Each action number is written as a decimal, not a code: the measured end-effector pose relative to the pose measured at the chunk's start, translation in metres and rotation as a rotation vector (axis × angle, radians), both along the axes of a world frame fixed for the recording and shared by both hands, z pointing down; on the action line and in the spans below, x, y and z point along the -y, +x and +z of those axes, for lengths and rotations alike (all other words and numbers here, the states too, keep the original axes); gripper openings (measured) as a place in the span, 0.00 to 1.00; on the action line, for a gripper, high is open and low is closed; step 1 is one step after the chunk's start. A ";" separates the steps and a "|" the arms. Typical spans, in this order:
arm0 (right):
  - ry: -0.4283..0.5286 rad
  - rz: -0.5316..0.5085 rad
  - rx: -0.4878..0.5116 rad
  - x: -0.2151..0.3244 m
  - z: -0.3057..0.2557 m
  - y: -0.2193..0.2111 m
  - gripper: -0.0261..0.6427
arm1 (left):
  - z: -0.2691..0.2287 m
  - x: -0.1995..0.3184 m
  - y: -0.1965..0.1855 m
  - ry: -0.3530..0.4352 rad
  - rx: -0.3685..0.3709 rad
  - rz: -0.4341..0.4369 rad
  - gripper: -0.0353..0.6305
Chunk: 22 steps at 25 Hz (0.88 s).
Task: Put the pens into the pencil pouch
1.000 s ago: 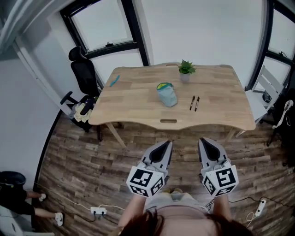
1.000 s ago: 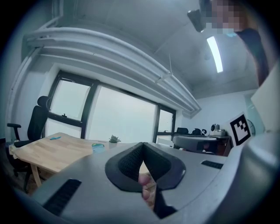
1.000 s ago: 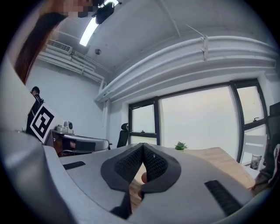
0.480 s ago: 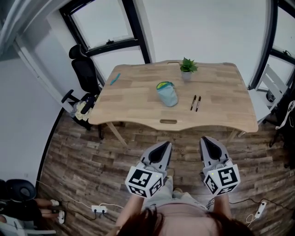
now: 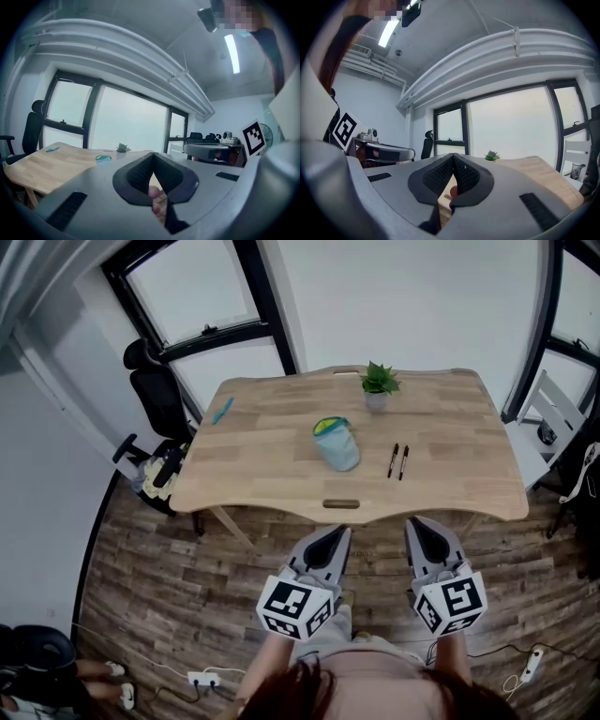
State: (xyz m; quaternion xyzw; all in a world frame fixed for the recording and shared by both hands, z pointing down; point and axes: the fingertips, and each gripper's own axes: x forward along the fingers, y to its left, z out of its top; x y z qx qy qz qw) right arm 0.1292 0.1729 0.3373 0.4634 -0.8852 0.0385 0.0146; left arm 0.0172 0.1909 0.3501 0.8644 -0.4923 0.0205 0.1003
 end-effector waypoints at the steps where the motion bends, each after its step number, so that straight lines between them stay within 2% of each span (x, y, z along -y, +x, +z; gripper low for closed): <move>1: -0.001 0.004 -0.002 0.006 0.001 -0.003 0.04 | 0.001 0.007 -0.003 -0.003 -0.001 0.005 0.06; 12: -0.045 0.077 0.040 0.073 0.003 -0.029 0.04 | 0.010 0.080 -0.042 -0.027 -0.003 0.058 0.06; 22: -0.073 0.138 0.028 0.112 0.006 -0.056 0.04 | 0.019 0.121 -0.080 -0.060 -0.019 0.105 0.06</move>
